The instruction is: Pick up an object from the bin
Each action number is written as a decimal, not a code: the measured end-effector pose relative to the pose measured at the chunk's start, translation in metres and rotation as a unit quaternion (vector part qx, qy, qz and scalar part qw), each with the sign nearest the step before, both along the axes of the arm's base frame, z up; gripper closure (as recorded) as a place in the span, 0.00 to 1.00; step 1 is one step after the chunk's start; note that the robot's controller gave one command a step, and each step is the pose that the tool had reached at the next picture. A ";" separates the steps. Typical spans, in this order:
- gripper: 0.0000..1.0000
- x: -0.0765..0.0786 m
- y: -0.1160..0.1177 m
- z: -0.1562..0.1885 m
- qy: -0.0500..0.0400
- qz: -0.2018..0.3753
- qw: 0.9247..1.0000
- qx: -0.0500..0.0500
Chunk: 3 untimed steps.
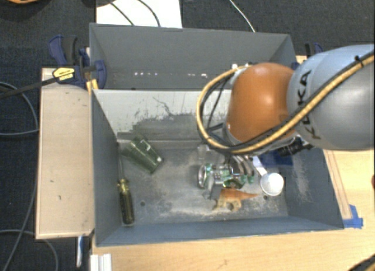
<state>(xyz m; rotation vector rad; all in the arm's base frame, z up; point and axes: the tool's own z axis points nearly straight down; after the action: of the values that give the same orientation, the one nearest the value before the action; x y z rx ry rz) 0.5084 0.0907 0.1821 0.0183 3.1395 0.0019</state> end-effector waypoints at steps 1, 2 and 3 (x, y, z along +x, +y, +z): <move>0.00 0.000 0.000 0.000 0.000 -0.001 1.000 0.000; 0.00 -0.015 -0.097 -0.041 -0.001 0.012 1.000 0.000; 0.00 0.026 -0.080 -0.045 -0.002 0.023 1.000 0.000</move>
Offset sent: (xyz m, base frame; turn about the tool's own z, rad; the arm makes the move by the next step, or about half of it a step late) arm -0.0171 -0.1107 -0.0459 -0.0204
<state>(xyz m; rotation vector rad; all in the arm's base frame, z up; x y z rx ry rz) 0.5347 0.0110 0.1370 -0.0551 3.1357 0.0012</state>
